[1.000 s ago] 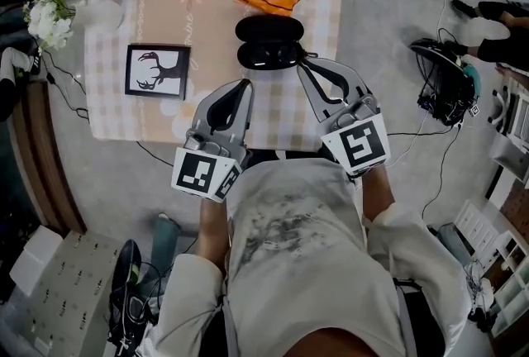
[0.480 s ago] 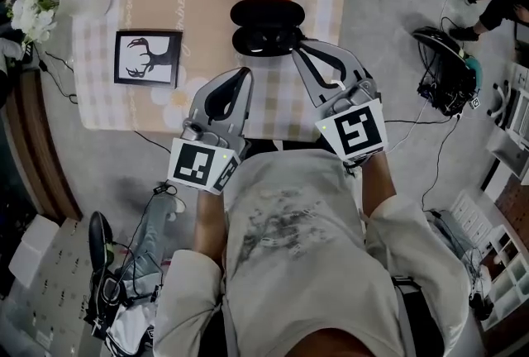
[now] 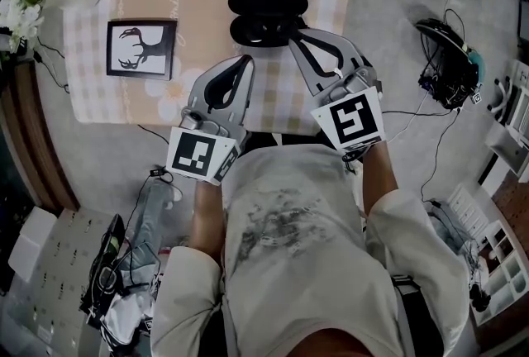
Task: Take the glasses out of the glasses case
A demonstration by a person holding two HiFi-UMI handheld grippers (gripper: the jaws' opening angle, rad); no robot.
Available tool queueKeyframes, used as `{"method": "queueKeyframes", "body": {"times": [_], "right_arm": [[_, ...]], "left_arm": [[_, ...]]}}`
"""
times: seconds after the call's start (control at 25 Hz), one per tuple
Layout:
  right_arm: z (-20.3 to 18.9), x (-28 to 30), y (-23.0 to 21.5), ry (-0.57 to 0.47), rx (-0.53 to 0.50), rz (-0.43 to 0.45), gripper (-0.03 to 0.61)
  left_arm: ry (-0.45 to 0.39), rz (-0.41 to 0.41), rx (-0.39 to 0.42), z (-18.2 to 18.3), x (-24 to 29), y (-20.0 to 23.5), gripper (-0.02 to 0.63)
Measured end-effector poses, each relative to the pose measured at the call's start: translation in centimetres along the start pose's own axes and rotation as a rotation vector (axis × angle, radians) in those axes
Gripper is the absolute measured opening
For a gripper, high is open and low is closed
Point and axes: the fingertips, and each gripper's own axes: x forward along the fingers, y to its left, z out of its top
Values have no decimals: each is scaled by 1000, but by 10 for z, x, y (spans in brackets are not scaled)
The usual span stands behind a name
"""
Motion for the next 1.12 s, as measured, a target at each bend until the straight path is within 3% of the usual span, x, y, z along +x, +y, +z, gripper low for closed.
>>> {"method": "queueKeyframes", "body": {"times": [1.12], "right_arm": [[-64, 57, 15, 199, -151, 101, 18]], "left_arm": [[47, 30, -66, -47, 25, 18, 8]]}}
